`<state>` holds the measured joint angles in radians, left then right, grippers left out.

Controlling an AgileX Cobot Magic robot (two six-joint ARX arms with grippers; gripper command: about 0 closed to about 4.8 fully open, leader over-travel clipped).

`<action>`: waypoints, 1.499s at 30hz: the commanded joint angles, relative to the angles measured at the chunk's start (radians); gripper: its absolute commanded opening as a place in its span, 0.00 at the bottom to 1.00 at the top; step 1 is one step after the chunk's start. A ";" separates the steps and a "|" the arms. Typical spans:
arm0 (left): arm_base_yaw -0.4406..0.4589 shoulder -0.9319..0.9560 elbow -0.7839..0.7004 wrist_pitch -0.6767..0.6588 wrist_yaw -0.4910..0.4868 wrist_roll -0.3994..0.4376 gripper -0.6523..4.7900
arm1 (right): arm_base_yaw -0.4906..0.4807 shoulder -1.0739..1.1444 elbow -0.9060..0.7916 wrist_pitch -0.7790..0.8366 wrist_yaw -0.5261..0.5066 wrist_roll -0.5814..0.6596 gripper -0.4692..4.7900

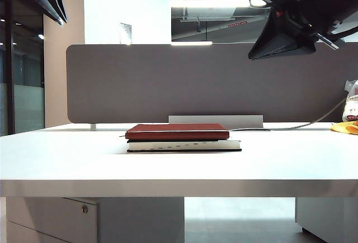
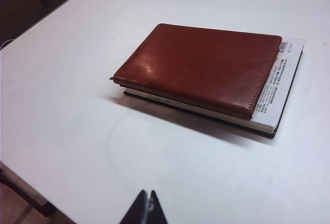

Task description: Pick up the red book and place it on top of the black book.

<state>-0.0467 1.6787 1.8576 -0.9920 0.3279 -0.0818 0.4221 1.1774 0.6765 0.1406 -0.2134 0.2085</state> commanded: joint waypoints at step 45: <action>-0.037 -0.572 -0.489 0.039 -0.013 0.003 0.21 | -0.134 -0.576 -0.004 -0.489 0.155 0.005 0.08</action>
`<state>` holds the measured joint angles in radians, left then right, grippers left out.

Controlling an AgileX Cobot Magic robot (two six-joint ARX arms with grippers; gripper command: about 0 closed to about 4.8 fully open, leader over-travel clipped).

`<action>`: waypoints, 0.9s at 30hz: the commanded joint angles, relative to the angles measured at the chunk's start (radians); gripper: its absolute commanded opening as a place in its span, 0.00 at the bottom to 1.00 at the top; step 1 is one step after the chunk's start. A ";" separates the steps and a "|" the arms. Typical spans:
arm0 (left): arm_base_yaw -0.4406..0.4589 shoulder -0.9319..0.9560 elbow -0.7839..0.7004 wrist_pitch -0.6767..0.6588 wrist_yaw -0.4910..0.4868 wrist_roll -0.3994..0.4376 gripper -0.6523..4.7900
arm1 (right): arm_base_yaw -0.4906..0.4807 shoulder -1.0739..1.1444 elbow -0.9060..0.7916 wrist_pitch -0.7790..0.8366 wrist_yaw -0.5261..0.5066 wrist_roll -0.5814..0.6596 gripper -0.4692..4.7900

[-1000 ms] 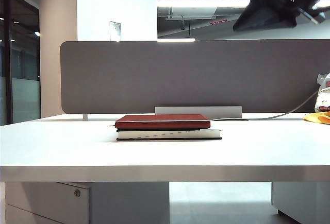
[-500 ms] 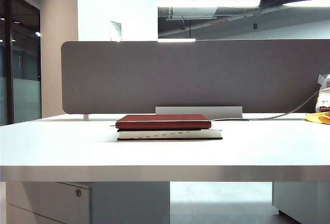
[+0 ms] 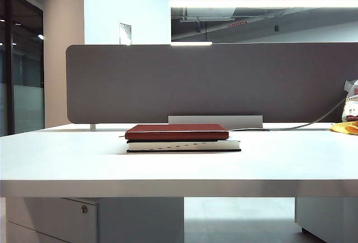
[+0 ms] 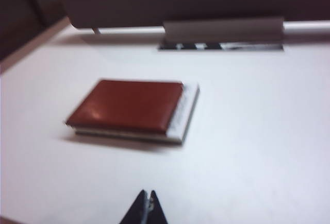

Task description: Pick up the red book and place it on top of the black book.

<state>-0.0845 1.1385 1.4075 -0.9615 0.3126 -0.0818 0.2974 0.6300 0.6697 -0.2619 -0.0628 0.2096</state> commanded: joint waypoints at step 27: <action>0.000 -0.344 -0.459 0.327 0.002 0.003 0.21 | -0.127 -0.341 -0.082 -0.366 -0.053 0.053 0.08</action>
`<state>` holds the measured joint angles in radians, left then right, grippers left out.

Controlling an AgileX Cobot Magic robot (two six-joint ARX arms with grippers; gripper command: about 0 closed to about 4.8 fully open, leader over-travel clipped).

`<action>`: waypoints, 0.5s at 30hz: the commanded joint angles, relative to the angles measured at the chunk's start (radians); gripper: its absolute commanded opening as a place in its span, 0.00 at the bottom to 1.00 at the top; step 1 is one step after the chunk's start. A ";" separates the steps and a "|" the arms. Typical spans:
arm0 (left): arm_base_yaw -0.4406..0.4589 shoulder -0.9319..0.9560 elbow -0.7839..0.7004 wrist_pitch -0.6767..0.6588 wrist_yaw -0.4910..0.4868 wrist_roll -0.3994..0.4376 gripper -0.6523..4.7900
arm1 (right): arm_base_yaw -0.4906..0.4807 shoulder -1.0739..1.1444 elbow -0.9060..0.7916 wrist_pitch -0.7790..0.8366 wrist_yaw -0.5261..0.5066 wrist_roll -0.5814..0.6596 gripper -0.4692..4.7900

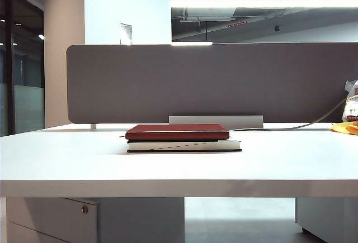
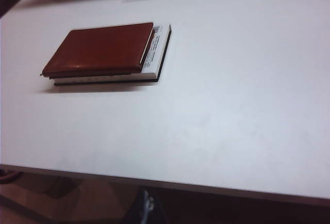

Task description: Pick up the red book and place it on top of the black book.

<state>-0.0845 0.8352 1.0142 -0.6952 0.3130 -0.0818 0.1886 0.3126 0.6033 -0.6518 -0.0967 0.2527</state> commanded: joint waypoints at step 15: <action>0.001 -0.254 -0.390 0.054 0.001 0.003 0.21 | -0.111 -0.170 -0.206 0.110 -0.032 -0.022 0.08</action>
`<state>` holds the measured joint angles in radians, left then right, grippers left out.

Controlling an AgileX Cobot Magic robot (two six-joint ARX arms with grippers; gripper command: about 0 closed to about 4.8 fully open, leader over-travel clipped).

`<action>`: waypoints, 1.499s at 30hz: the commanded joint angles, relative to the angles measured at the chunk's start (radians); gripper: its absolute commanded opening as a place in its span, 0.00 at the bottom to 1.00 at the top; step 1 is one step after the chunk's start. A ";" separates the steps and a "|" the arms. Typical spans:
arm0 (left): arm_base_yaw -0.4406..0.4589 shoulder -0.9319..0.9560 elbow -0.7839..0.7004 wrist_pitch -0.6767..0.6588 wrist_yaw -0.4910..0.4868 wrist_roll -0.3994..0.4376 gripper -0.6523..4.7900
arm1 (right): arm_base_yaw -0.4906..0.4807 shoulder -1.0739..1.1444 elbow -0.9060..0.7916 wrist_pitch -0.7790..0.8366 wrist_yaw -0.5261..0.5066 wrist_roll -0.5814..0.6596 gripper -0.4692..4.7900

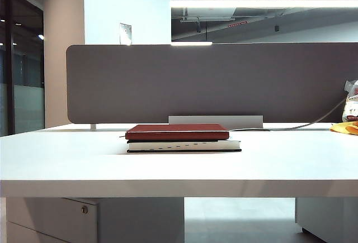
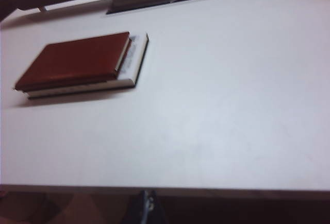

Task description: Pick up the red book and place it on top of the black book.

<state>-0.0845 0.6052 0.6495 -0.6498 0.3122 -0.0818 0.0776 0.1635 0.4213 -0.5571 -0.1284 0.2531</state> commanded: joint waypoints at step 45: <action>0.002 -0.578 -0.508 0.087 0.003 -0.023 0.21 | -0.021 -0.160 -0.141 -0.002 0.048 -0.226 0.08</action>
<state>-0.0841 0.0280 0.1387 -0.5705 0.3126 -0.1020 0.0547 0.0036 0.2790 -0.6140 -0.0933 0.1513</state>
